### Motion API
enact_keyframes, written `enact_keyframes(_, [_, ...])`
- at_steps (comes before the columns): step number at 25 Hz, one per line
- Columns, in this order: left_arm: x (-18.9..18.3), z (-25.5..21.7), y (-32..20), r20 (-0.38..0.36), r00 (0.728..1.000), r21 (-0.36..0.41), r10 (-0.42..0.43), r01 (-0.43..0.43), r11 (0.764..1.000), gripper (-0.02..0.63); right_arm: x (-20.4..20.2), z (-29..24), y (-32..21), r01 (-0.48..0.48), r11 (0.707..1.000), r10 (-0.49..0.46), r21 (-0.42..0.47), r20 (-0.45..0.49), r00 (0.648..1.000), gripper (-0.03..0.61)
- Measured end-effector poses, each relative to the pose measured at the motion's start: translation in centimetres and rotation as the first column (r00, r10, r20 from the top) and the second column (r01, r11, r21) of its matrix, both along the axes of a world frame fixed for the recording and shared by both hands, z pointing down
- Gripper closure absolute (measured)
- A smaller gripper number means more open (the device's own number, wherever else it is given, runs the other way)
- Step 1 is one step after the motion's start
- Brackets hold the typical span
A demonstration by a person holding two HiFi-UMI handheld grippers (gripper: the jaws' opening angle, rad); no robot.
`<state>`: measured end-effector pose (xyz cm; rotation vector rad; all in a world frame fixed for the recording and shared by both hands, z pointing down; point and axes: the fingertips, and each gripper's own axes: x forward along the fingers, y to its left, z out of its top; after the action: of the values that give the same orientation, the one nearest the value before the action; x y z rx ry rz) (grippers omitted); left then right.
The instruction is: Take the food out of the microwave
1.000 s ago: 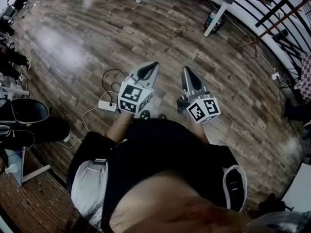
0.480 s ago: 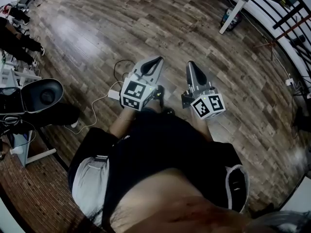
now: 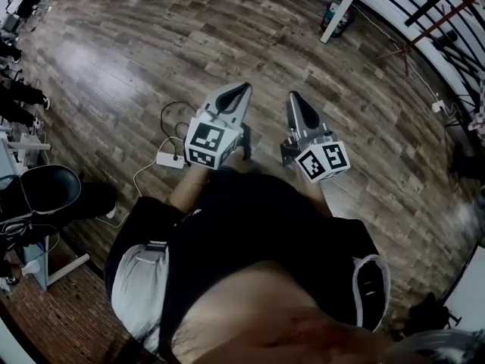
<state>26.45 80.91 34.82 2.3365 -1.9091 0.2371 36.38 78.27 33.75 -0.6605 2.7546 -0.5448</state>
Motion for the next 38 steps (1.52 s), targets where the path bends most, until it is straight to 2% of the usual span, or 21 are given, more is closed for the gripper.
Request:
enact_keyframes(12, [-5.5, 1.7, -8.8, -0.035, 0.999, -0.013, 0.039, -0.039, 0.999, 0.606, -5.1, 1.7, -8.2, -0.046, 0.999, 0.045, -0.025, -0.032, 0.998, 0.578])
enact_keyframes(22, [-11.0, 1.3, -17.3, -0.094, 0.991, 0.018, 0.099, -0.098, 0.995, 0.606, -10.9, 0.8, -15.9, -0.097, 0.995, 0.097, 0.005, -0.102, 0.99, 0.578])
enact_keyframes(28, [-15.0, 0.8, -21.2, -0.092, 0.991, 0.025, 0.097, -0.095, 0.995, 0.606, -15.3, 0.4, -19.6, -0.078, 0.997, 0.079, 0.01, -0.114, 0.99, 0.578])
enact_keyframes(33, [-16.3, 1.2, -23.1, -0.101, 0.989, 0.015, 0.105, -0.104, 0.994, 0.607, -17.5, 0.6, -21.9, -0.065, 0.997, 0.062, -0.031, -0.089, 0.994, 0.578])
enact_keyframes(38, [-17.9, 1.6, -24.6, -0.121, 0.99, 0.022, 0.078, -0.076, 0.997, 0.606, -19.0, 0.7, -23.6, -0.05, 0.999, 0.048, -0.011, -0.115, 0.992, 0.578])
